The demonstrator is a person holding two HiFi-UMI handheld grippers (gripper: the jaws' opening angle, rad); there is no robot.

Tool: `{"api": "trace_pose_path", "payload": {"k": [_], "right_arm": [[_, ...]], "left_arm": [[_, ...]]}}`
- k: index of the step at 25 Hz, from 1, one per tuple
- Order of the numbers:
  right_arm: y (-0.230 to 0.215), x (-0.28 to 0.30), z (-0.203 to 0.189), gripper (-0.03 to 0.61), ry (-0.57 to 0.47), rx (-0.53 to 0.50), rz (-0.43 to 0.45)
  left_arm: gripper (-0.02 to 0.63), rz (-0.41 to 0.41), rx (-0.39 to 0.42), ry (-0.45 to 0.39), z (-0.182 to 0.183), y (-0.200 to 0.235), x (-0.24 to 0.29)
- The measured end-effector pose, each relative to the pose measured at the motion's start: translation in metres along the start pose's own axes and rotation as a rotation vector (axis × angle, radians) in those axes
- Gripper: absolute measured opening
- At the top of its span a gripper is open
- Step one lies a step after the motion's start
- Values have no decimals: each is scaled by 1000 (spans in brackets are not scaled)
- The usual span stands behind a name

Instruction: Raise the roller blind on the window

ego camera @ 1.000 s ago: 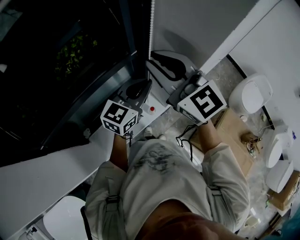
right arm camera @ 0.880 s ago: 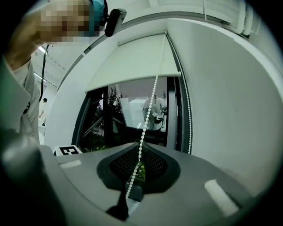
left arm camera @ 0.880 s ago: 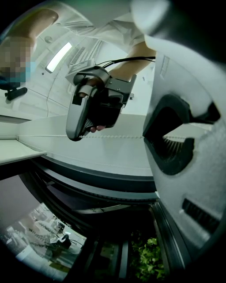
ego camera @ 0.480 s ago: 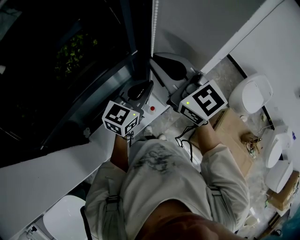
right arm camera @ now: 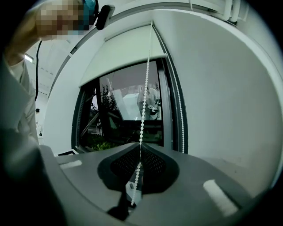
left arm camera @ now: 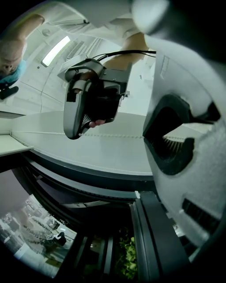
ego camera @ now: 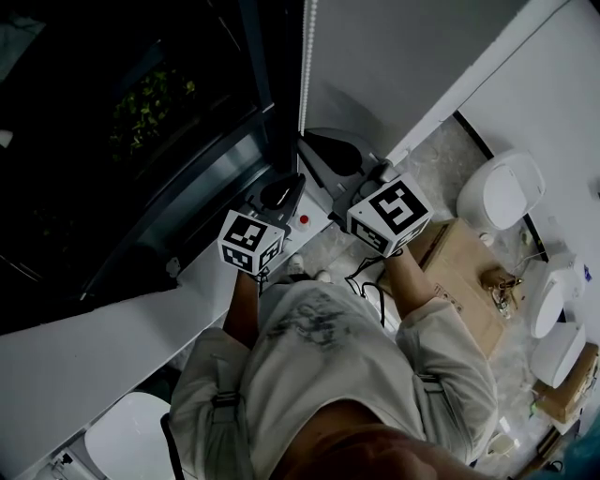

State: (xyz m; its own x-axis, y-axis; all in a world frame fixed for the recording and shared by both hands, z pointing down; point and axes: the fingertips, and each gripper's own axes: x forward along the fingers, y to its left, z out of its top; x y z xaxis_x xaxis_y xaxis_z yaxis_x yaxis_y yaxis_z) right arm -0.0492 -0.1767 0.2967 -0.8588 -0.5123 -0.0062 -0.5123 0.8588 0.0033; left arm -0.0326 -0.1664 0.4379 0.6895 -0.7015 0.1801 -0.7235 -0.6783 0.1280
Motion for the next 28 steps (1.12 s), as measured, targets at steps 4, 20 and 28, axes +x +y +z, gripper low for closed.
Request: {"api": "trace_pose_path", "payload": {"k": [4, 20, 28], "right_arm": [[-1, -2, -15, 12, 25, 23, -8], [-3, 2, -80, 12, 146, 51, -30], [-2, 5, -104, 12, 185, 68, -33]], "left_arm": [[11, 0, -11, 27, -16, -2, 4], [11, 45, -45, 114, -77, 12, 17], [11, 44, -65, 146, -100, 17, 20]]}}
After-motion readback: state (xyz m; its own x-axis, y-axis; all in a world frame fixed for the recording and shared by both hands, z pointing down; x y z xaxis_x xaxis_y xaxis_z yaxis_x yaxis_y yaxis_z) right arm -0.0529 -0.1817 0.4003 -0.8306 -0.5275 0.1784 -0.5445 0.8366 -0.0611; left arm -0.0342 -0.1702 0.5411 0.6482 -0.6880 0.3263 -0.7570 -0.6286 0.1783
